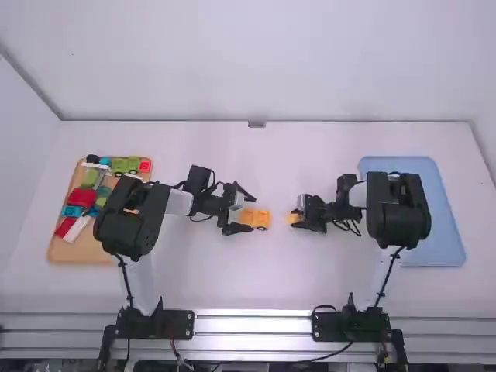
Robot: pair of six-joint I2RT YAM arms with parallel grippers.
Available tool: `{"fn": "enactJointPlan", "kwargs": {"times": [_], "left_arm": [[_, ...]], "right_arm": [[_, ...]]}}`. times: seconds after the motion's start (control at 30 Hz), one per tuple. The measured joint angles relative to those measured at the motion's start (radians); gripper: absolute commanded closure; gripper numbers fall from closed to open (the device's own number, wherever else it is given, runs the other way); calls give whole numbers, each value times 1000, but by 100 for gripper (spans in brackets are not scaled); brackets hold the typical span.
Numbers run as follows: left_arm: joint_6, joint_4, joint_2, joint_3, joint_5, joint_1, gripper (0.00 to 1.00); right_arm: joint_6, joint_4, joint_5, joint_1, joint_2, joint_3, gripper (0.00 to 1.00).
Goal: Assemble lego blocks to make yellow taxi
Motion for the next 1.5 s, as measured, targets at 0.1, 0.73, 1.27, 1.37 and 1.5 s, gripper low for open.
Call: {"fn": "enactJointPlan", "kwargs": {"times": [0.1,0.73,1.27,1.37,1.5], "left_arm": [[-1,-2,0,0,6,0,1],[3,6,0,0,-169,-52,1],[121,-3,101,2,-171,-43,7],[132,-3,101,2,-171,-39,12],[143,-3,101,2,-179,-39,20]], "right_arm": [[1,0,0,4,0,0,71],[-77,-480,-24,46,0,210,86],[-113,-592,-34,112,-12,308,94],[-107,-598,-38,112,-49,308,95],[-106,-598,-55,112,-82,308,99]]}}
